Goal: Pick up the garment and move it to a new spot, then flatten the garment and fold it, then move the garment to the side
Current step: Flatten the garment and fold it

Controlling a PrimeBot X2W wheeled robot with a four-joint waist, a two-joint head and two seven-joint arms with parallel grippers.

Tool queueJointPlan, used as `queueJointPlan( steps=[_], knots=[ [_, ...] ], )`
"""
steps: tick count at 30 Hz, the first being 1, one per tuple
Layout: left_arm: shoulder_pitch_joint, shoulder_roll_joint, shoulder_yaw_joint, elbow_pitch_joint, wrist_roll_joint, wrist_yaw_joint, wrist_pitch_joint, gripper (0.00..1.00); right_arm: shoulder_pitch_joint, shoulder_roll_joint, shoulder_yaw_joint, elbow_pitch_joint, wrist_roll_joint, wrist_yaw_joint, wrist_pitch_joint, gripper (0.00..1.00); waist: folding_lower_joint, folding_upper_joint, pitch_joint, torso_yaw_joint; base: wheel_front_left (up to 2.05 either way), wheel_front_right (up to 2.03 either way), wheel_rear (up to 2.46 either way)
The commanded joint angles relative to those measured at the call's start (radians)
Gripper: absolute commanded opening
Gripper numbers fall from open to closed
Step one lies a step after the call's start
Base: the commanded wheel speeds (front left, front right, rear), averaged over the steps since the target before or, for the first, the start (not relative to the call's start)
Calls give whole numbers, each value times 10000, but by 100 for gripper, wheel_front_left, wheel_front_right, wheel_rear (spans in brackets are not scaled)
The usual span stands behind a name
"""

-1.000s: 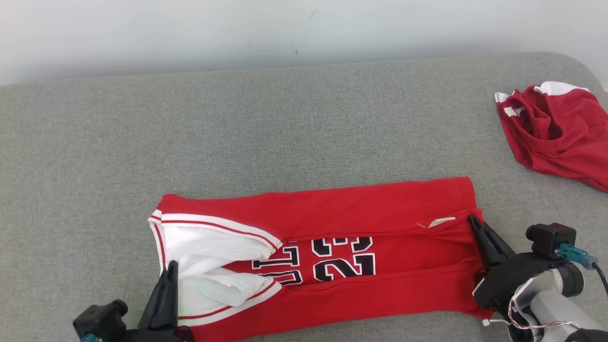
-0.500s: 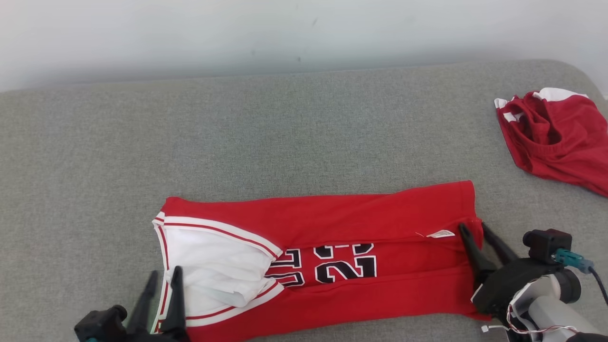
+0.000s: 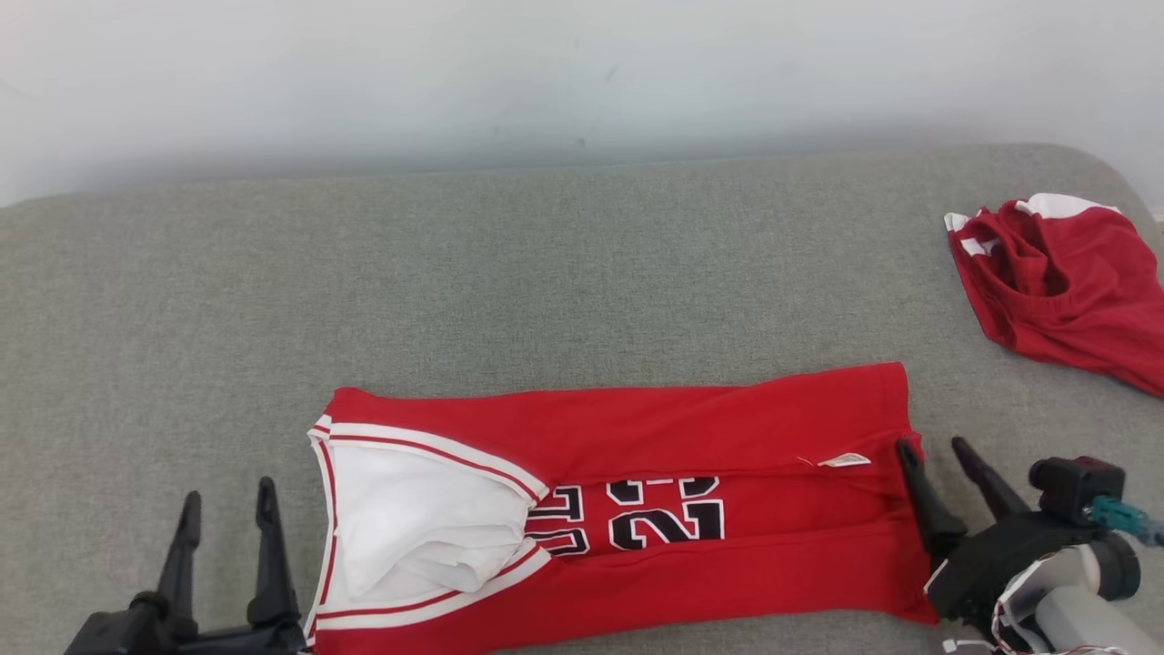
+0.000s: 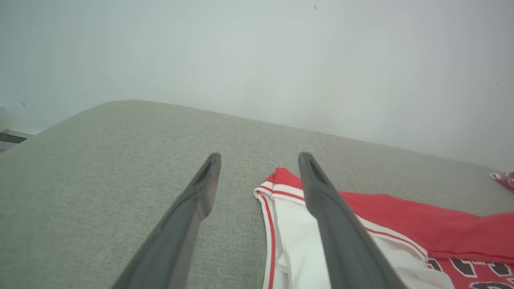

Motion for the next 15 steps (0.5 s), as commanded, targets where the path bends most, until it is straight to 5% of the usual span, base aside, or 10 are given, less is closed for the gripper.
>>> queueJointPlan(
  steps=[1,7,15],
  knots=[
    [220,-121,251,-261,338,49,-22,100,-76,171,109,234,-9,-18,55,100,1,1,-55,68,0,0,0],
    [626,-312,592,-598,919,12,-23,100,-485,565,264,1356,115,-18,311,100,1,1,-71,208,0,0,0],
    [780,-321,282,-596,405,244,-23,100,-595,917,634,2289,413,-18,655,97,1,1,-26,461,0,0,0]
  ],
)
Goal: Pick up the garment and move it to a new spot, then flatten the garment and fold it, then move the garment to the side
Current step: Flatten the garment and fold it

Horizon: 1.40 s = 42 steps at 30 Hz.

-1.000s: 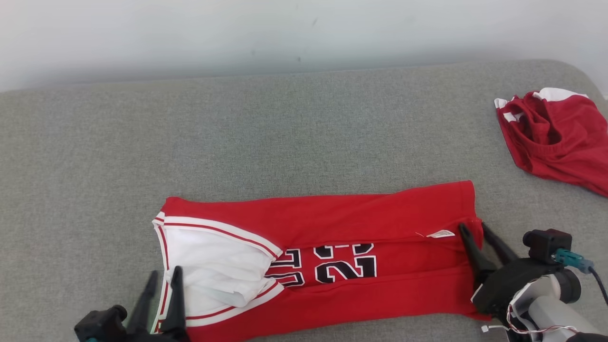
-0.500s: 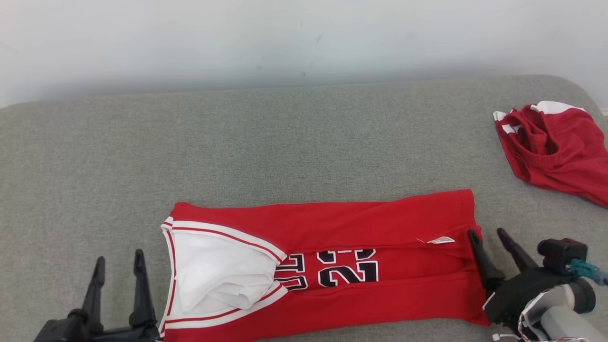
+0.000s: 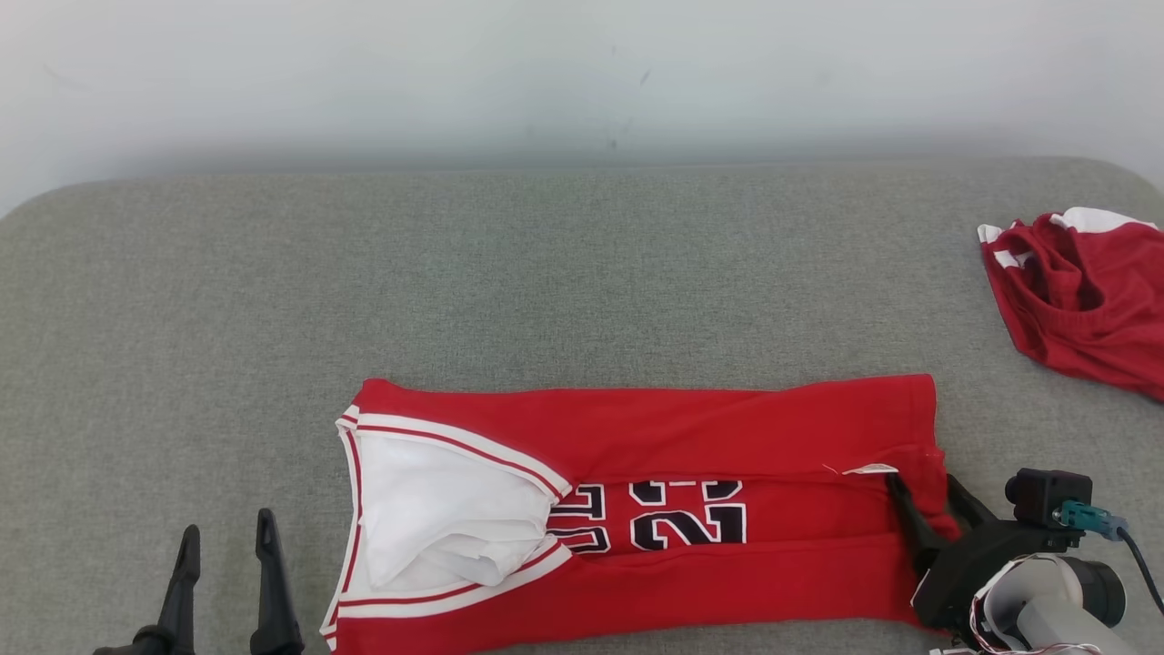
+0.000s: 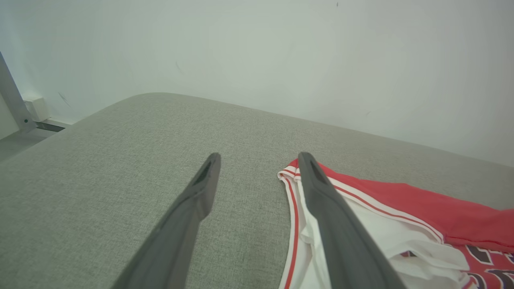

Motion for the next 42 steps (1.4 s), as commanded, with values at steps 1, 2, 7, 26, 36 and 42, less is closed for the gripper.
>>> queueJointPlan(
  steps=[1,2,7,26,36,42],
  knots=[
    [43,-14,-46,-46,-57,77,-23,100,137,122,206,54,137,-17,49,64,1,0,28,60,0,0,0],
    [43,-15,-63,-62,-75,123,-23,100,173,117,290,21,177,-15,45,22,1,0,39,69,0,0,0],
    [61,-16,-124,-111,37,226,-23,100,176,71,612,-176,359,-5,-20,0,1,0,59,26,0,0,0],
    [204,-17,-242,-117,129,388,-23,100,-79,-1285,161,-264,932,-20,-554,0,1,0,-150,-230,0,0,0],
    [261,-16,-246,-118,66,476,-23,100,-29,-1128,353,-1940,486,-18,-593,0,1,0,-257,-466,0,0,0],
    [286,-16,-292,-56,40,481,-23,100,14,-875,482,-3564,207,-18,-218,0,1,0,-338,-516,0,0,0]
  ],
)
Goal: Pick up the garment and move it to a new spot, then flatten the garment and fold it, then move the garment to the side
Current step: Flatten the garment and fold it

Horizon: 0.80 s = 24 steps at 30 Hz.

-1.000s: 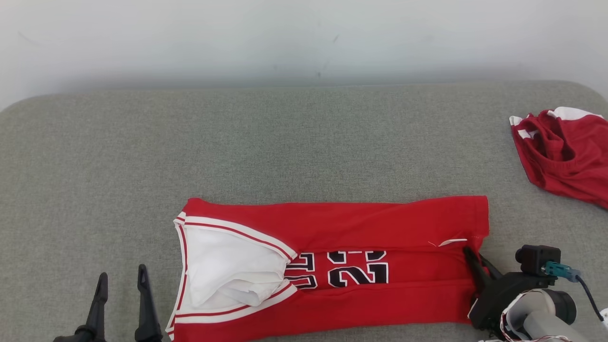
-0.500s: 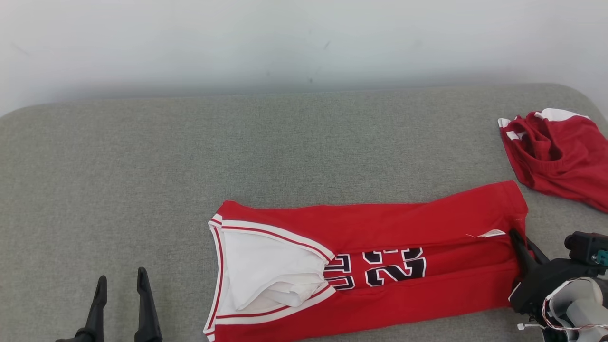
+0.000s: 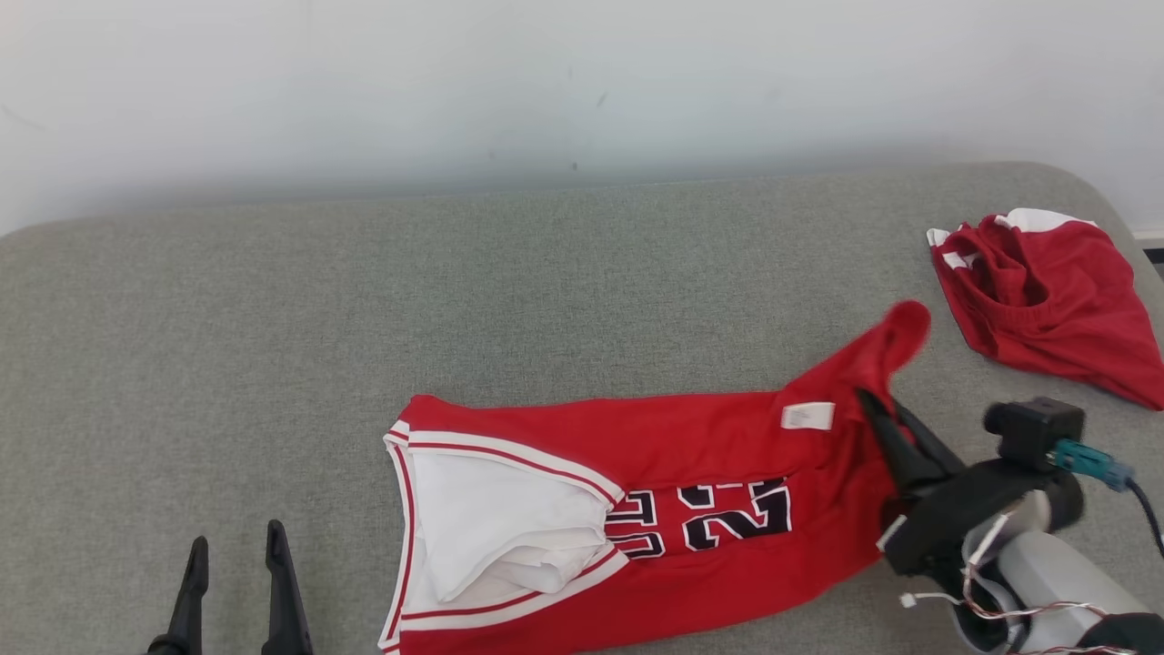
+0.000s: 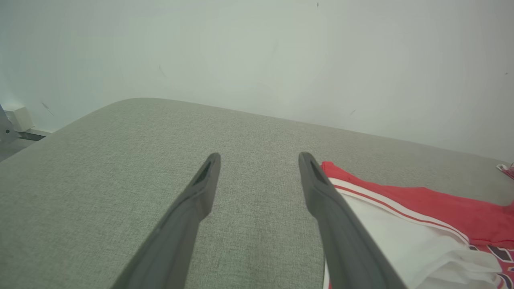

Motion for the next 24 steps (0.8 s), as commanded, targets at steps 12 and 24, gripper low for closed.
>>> queueJointPlan(
  steps=[12,24],
  knots=[
    [154,-12,-305,206,-232,58,-23,100,96,1342,66,-2209,-813,-18,1334,0,0,0,-228,344,0,0,0],
    [-168,-12,-713,497,-416,113,-23,100,-425,3185,347,-2015,-1502,-18,2102,0,0,0,-141,1128,0,0,0]
  ],
)
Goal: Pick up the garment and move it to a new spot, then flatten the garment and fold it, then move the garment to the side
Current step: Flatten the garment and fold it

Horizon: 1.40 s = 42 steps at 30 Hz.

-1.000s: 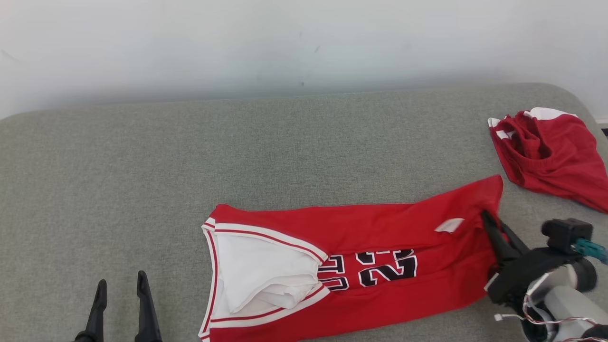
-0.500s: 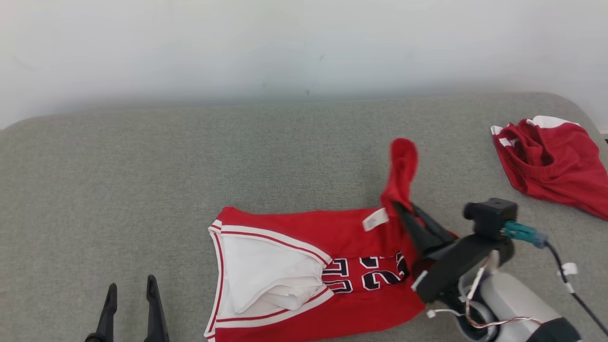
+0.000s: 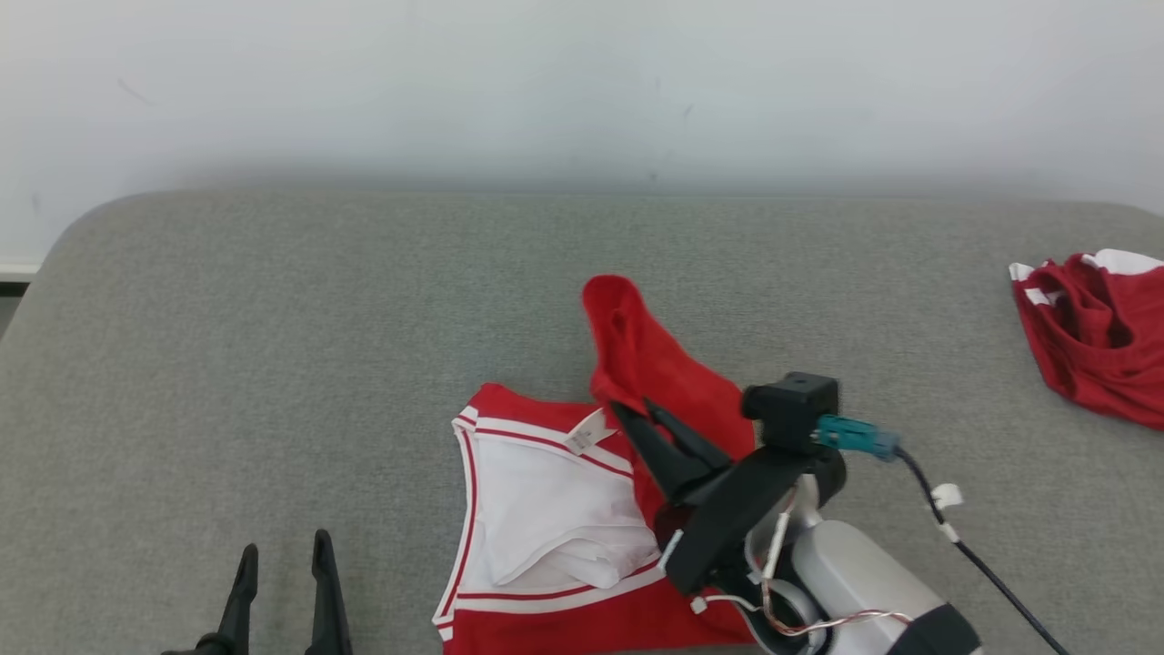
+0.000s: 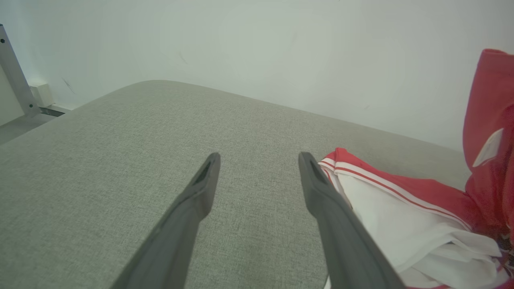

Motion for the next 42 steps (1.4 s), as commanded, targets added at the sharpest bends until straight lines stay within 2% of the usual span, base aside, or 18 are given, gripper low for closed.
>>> queueJointPlan(
  steps=[1,3,10,17,21,22,23,28,33,37,42],
  knots=[
    [-171,-12,-55,42,-31,26,-23,100,-167,241,73,186,-141,-18,75,0,0,0,96,217,0,0,0],
    [-251,-12,-180,128,-103,46,-23,100,-336,591,263,653,-296,-18,143,0,0,0,177,423,0,0,0],
    [-606,-11,-501,286,-288,80,-23,100,-686,1149,622,2142,-371,-19,-63,0,0,0,365,925,0,0,0],
    [-871,-11,-701,431,-444,134,-23,100,-1184,1389,1009,3768,-473,-19,-565,0,0,0,520,1256,0,0,0],
    [-982,-11,-739,535,-482,95,-23,100,-1405,1439,1350,4397,-69,-19,-740,0,0,0,572,1363,0,0,0],
    [-983,-13,-735,564,-490,82,-23,100,-1473,1445,1490,4400,73,-19,-828,48,0,0,572,1383,0,0,0],
    [-978,-10,-710,588,-495,71,-23,100,-1520,1446,1626,4390,189,-19,-884,100,0,0,565,1391,0,0,0],
    [-803,-11,-478,652,-458,9,-23,100,-1867,1439,2132,4142,690,-19,-1397,100,0,0,446,1245,0,0,0],
    [-676,-13,-292,663,-369,-7,-23,100,-2225,1391,2116,3704,763,-19,-1975,100,0,0,312,1036,0,0,0],
    [-612,-13,-178,626,-260,-72,-23,100,-2347,690,1657,3247,480,-19,-2333,100,0,0,207,856,0,0,0],
    [-564,-10,8,541,-196,-97,-23,100,-1806,-315,467,2598,-85,-19,-2467,100,0,0,170,649,0,0,0]
  ],
)
